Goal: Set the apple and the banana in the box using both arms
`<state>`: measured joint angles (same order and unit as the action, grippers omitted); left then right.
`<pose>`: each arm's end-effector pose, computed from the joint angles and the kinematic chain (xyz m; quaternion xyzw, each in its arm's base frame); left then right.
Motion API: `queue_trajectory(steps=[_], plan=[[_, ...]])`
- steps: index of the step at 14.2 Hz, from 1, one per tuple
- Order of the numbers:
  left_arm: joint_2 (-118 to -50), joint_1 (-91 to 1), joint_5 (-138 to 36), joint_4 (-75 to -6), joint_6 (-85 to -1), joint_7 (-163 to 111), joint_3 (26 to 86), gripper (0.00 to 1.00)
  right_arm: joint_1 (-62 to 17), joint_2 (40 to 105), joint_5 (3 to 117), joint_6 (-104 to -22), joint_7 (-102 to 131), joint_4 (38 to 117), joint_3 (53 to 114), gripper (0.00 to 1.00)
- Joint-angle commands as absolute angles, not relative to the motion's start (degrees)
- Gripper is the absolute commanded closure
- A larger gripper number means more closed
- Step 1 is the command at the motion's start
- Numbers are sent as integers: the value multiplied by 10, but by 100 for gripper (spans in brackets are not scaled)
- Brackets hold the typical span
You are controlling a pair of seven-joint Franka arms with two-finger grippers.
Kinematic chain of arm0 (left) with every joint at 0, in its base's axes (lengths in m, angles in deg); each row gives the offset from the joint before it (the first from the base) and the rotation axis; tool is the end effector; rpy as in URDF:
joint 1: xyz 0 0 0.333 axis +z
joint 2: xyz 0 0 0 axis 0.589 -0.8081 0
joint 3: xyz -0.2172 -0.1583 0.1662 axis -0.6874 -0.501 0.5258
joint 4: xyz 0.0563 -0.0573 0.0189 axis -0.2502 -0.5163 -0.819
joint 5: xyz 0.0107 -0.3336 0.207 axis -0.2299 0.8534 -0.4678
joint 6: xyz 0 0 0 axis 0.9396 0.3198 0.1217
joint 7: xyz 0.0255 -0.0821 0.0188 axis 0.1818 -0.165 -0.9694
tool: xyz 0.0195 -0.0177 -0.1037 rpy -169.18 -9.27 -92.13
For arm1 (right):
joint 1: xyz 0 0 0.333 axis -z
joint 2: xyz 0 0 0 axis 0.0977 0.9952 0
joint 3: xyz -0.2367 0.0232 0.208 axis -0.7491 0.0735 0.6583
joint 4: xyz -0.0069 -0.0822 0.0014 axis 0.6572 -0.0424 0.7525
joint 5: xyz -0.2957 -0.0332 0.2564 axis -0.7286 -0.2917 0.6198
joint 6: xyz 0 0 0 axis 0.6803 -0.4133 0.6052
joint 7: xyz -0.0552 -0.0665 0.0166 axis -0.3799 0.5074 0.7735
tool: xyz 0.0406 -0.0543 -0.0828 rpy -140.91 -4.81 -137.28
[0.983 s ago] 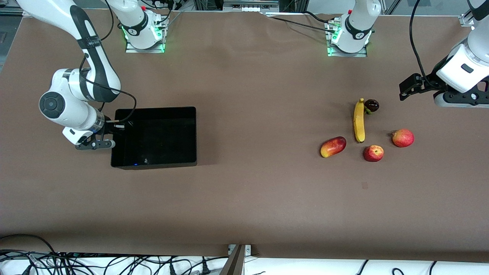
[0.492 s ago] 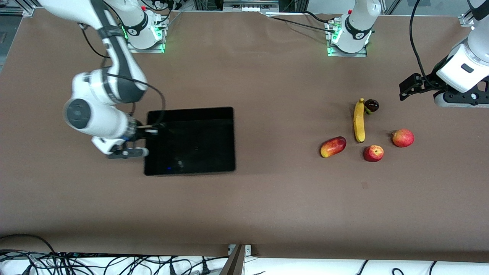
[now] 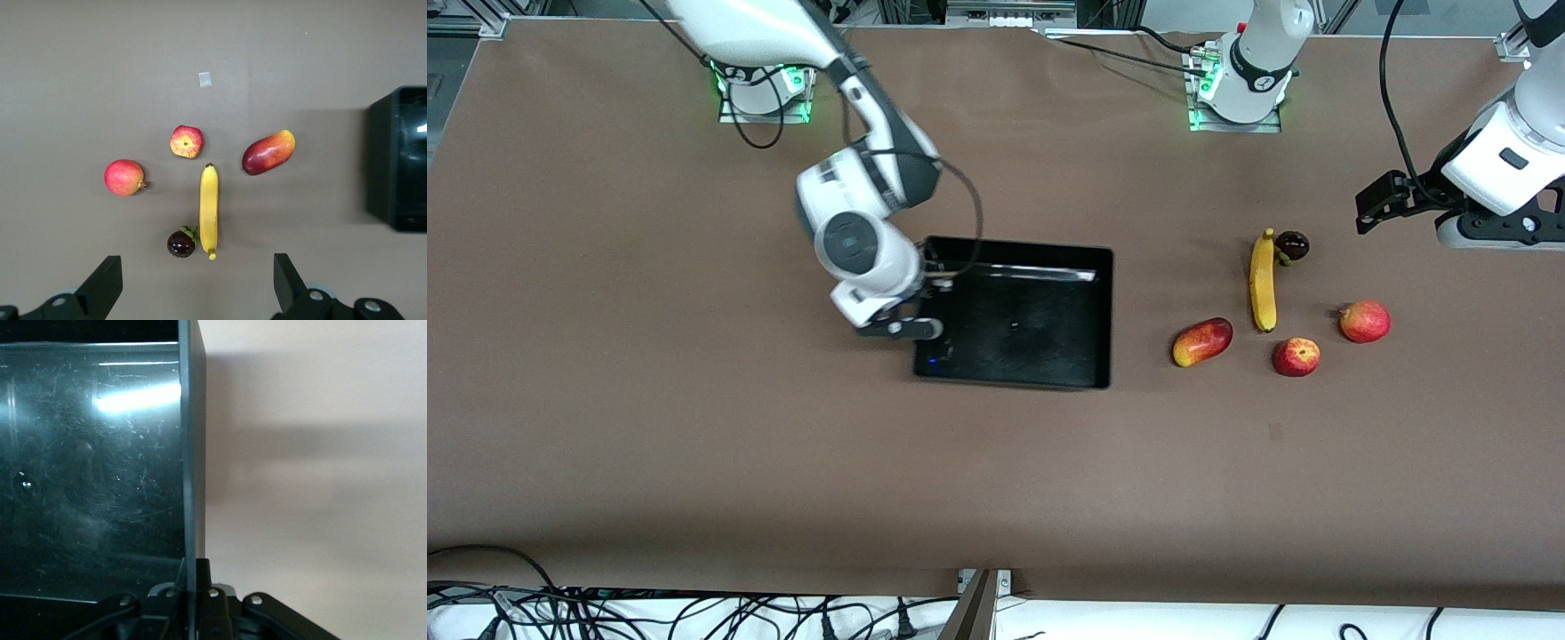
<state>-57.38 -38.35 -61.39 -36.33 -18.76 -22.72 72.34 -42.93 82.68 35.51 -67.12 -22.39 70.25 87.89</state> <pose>0.5509 -0.0387 0.5940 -0.9998 0.0080 0.0110 0.0131 0.5425 0.4157 0.2807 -0.9948 0.0189 0.0894 0.0448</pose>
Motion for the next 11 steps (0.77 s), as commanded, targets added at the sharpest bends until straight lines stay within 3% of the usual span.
queue_trajectory(steps=[1, 4, 7, 11], plan=[[-583, -385, -606, -355, -169, -231, 723, 0, -463, 857, 371, -713, -233, 671, 872, 100], [-605, -375, -608, -359, -143, -219, 727, 0, -496, 878, 366, -741, -252, 670, 872, 100], [-675, -358, -625, -364, -155, -215, 730, 0, -518, 890, 356, -767, -260, 670, 869, 100], [-754, -355, -629, -391, -272, -196, 730, 0, -524, 899, 340, -771, -261, 670, 869, 100]])
